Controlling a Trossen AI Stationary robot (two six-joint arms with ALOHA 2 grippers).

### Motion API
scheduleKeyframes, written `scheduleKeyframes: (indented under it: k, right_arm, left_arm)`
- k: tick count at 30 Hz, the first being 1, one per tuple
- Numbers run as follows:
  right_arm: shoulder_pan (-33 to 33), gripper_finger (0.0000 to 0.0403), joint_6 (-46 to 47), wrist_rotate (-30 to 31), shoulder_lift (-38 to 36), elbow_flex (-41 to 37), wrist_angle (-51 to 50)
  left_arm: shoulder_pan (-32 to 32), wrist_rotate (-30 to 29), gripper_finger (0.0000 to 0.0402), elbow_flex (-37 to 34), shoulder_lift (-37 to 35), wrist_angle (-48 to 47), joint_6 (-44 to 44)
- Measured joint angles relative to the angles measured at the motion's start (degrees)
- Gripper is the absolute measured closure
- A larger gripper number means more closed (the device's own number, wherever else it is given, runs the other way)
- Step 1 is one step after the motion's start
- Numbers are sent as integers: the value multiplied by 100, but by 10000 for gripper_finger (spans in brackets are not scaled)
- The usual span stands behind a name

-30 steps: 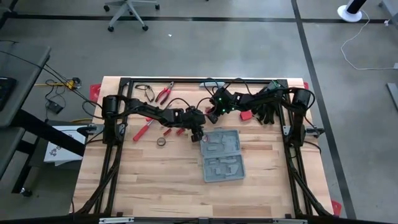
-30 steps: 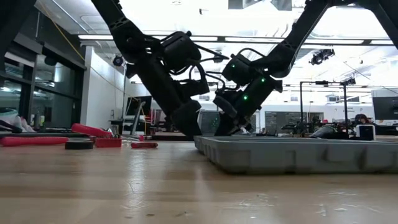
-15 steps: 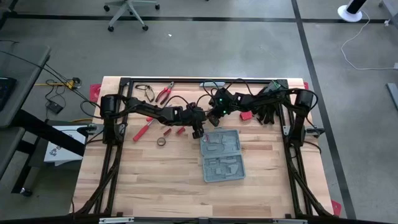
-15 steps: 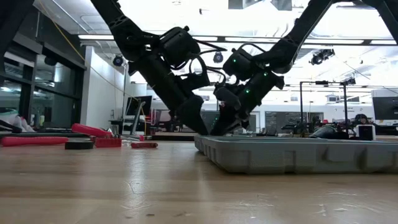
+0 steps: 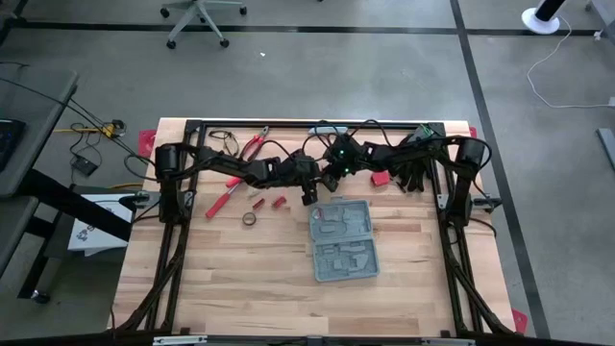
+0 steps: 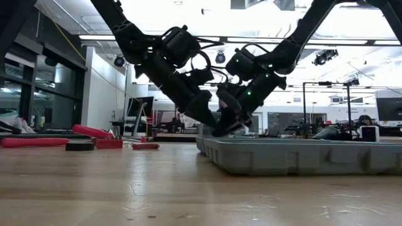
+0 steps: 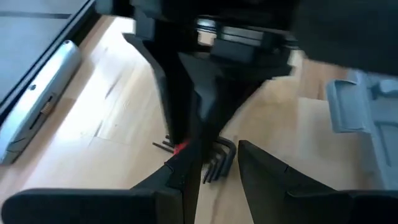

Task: Prefit tool cases
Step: Remove the orange hex key set from the gray tool case

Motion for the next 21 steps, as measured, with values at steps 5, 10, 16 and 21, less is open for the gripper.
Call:
scheduleKeyframes:
  k: [5,10,16,21]
  right_arm:
    - [-175,335,31,140,-2,9,-313]
    - [-350,384,-10,81,6,11,-596]
    - [-358,393,-17,-70,39,11,-543]
    - [-356,400,-56,-88,42,11,-543]
  left_arm:
    - [-2,27,303,1,3,49,-9]
    - [-2,303,303,5,37,333,-7]
    - [70,395,303,157,251,261,-46]
    - [185,379,303,429,513,-86,-76]
